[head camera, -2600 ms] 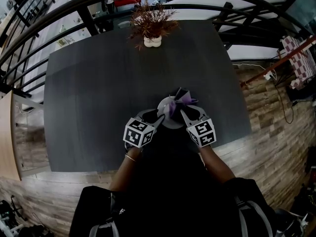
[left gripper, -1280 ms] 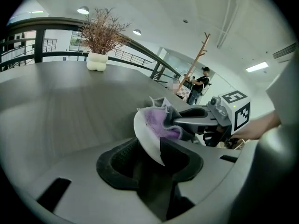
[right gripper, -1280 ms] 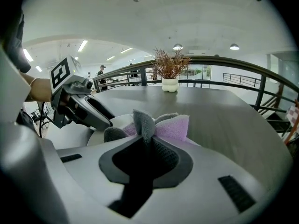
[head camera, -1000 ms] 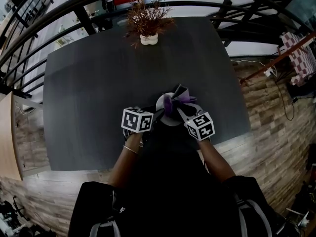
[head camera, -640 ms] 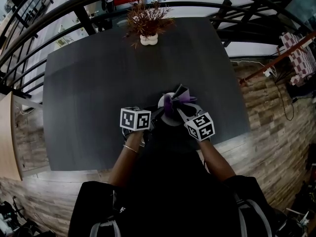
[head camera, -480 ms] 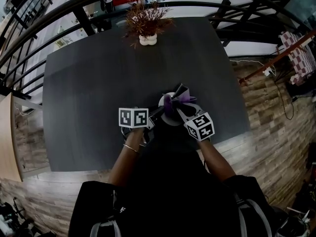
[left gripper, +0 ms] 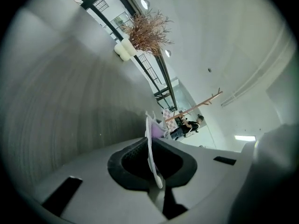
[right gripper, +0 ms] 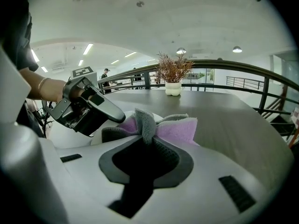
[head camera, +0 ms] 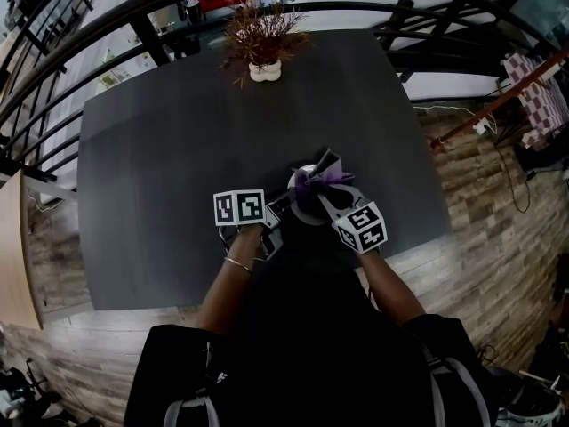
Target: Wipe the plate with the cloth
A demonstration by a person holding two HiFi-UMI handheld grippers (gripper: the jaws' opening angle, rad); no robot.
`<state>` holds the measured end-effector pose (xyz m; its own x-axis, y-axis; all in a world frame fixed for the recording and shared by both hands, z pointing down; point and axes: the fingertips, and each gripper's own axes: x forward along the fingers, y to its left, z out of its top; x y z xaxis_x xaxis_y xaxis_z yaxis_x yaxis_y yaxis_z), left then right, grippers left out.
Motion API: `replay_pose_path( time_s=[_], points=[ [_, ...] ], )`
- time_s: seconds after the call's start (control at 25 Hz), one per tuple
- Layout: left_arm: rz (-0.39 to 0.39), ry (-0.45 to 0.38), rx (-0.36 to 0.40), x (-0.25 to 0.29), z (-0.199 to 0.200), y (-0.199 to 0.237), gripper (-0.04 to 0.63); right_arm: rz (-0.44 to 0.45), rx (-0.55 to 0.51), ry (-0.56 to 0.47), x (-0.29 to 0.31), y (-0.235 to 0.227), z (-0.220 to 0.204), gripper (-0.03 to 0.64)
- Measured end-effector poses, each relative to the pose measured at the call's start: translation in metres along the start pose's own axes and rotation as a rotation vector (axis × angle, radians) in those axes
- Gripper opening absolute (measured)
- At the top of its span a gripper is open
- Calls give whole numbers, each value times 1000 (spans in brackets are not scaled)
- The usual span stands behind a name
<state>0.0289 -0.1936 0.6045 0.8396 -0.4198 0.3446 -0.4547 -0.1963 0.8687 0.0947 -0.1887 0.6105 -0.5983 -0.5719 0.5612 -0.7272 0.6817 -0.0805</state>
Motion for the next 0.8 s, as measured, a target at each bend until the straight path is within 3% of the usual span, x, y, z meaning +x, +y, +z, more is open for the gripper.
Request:
replay_pose_path(
  time_s=[0.36,0.64,0.8],
  points=[
    [-7,-26,57,-6,4,-7,17,-5,58,-94,-11,-2,9,58],
    [-78,-156,119,-25,34,-32,17,-114,-93,-222,-39,-8,58,58],
    [-121,-237,216,-42,58,-59,17,-185,-128,-337,-69,-14,97,58]
  ],
)
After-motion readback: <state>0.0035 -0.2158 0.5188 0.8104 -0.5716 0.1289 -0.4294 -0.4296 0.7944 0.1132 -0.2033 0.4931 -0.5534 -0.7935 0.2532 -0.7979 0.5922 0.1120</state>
